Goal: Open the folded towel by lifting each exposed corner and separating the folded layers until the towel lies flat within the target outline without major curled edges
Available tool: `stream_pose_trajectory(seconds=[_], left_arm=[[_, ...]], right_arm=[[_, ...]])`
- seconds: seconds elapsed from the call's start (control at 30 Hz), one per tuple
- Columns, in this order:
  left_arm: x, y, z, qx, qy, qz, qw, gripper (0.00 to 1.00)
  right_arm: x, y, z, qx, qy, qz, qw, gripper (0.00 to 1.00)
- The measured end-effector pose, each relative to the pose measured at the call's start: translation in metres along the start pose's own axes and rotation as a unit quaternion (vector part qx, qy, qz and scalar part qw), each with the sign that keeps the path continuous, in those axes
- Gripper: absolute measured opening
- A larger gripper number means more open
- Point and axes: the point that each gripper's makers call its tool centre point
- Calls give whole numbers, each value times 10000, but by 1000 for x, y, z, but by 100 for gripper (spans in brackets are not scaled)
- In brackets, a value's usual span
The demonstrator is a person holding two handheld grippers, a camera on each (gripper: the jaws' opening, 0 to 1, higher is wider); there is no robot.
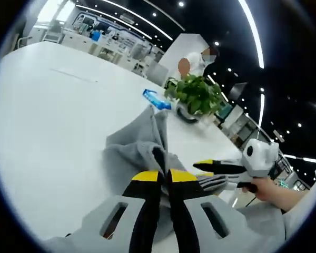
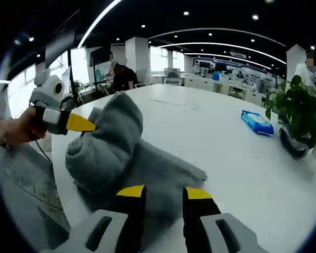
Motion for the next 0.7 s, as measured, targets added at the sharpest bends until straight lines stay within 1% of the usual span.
stream_pose_trajectory(seconds=[0.07,0.1,0.13,0.2,0.23,0.27,0.3,0.37,0.5,0.6,0.7], left_arm=[[0,0,0,9,5,-7,10000,4],[0,0,0,12,10,-6,10000,4],[0,0,1,3,24,-5,10000,4],[1,-1,2,6,50,11,10000,4],[1,0,3,29,62,8,10000,4],[1,0,3,35,59,8,10000,4],[2,0,3,30,62,18,10000,4],[3,1,4,7,80,25,10000,4],[7,5,7,-25,155,86,9998,4],[10,11,11,-113,227,267,9993,4],[18,21,13,-371,339,365,9981,4]], right_arm=[[-7,-3,12,8,234,114,9997,20],[-9,-3,12,43,213,98,9997,18],[-10,-3,14,159,263,148,9994,15],[-12,-7,17,122,336,227,9991,2],[-14,-12,19,139,383,313,9987,0],[-15,-12,19,180,343,281,9989,0],[-13,-11,19,330,337,284,9985,0],[-13,-11,19,384,330,314,9982,0],[-12,-12,16,183,323,305,9988,0],[-12,-12,16,181,331,303,9988,0],[-12,-12,17,223,326,317,9987,0]])
Point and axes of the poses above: the point that each gripper's makers call its tool centre point, and the gripper's own axes: x roughly backward along the fingers, z roughly to its left, y roughly out of its top, and after that the axes turned 15 degrees about x, right-handed
